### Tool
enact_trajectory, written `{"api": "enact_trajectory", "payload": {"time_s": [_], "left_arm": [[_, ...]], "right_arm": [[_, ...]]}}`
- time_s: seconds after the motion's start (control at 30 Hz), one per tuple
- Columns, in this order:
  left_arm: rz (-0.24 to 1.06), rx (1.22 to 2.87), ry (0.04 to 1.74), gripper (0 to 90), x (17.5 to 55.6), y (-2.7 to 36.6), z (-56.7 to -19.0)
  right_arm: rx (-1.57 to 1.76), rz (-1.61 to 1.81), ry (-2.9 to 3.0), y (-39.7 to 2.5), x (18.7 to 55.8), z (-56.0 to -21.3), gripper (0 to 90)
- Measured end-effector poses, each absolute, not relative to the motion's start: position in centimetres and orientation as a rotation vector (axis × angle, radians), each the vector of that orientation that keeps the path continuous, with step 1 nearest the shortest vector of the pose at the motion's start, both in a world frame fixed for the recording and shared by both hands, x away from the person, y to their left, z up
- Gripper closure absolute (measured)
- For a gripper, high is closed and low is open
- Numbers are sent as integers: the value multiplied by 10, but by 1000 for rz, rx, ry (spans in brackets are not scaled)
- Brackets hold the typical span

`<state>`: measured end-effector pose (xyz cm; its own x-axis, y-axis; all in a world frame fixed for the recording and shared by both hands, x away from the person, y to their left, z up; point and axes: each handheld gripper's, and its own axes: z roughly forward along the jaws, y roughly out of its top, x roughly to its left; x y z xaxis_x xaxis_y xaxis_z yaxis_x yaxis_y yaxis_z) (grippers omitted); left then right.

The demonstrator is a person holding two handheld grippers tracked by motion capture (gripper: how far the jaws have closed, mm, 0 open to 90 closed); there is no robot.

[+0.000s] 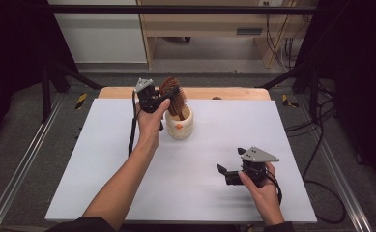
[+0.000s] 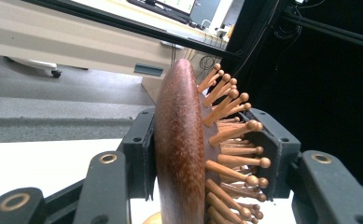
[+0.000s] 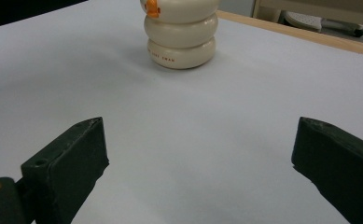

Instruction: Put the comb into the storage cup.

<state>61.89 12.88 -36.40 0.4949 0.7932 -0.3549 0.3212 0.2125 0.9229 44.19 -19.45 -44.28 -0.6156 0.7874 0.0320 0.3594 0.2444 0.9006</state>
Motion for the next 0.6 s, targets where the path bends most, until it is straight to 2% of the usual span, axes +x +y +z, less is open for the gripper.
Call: {"api": "enact_trajectory", "payload": {"time_s": [0.6], "left_arm": [[415, 1345, 1110, 464, 621, 140, -370]], "right_arm": [[1043, 1337, 2098, -194, 442, -443, 39]]}}
